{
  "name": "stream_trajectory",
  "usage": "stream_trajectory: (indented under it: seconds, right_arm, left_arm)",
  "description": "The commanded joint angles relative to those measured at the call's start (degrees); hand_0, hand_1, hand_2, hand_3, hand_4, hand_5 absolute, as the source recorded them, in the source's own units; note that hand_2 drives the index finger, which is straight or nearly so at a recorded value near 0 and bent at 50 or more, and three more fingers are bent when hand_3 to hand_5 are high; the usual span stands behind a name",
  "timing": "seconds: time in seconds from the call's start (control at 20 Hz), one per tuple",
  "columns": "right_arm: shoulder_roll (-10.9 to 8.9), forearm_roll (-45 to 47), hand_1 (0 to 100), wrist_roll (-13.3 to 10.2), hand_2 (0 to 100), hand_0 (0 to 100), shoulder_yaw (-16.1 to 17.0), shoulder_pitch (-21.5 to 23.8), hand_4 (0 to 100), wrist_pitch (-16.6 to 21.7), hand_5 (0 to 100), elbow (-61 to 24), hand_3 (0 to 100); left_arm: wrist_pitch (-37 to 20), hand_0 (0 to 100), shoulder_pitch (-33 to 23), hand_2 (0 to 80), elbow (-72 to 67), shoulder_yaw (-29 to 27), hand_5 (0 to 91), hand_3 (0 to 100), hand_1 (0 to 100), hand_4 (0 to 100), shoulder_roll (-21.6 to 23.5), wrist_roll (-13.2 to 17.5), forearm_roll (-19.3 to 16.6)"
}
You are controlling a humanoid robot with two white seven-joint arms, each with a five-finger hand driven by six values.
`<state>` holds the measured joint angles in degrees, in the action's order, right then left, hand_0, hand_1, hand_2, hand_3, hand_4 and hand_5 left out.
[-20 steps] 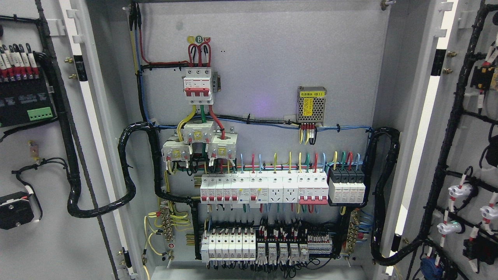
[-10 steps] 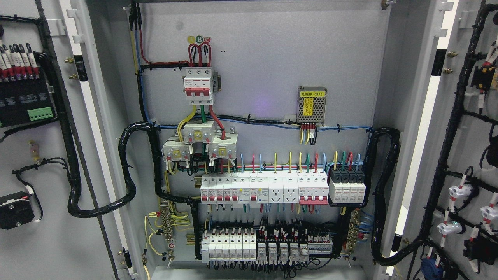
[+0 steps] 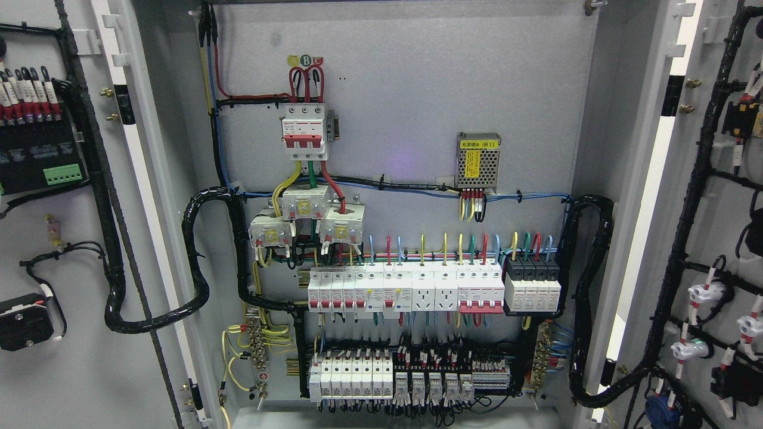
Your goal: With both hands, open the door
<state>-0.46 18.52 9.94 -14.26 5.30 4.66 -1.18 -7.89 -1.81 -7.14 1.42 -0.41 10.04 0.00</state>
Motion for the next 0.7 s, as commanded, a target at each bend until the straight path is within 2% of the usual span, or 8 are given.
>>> stream_trajectory:
  seconds: [0.0,0.65]
  right_arm:
    - [1.95,-0.1,0,-2.4,0,38,0.0,0.0,0,0.1,0,-0.1,0]
    - [2.13,-1.3,0,-1.9,0,38,0.1,0.0,0,0.2,0,-0.7,0]
  left_arm:
    - [0.2,0,-1.5,0.0,1.6,-3.0,0.0,0,0,0,-1.7,0.4,1.7]
    - [0.2,0,-1.2,0.0,2.7,-2.9,0.0,0,0,0,-1.8,0.6,1.6]
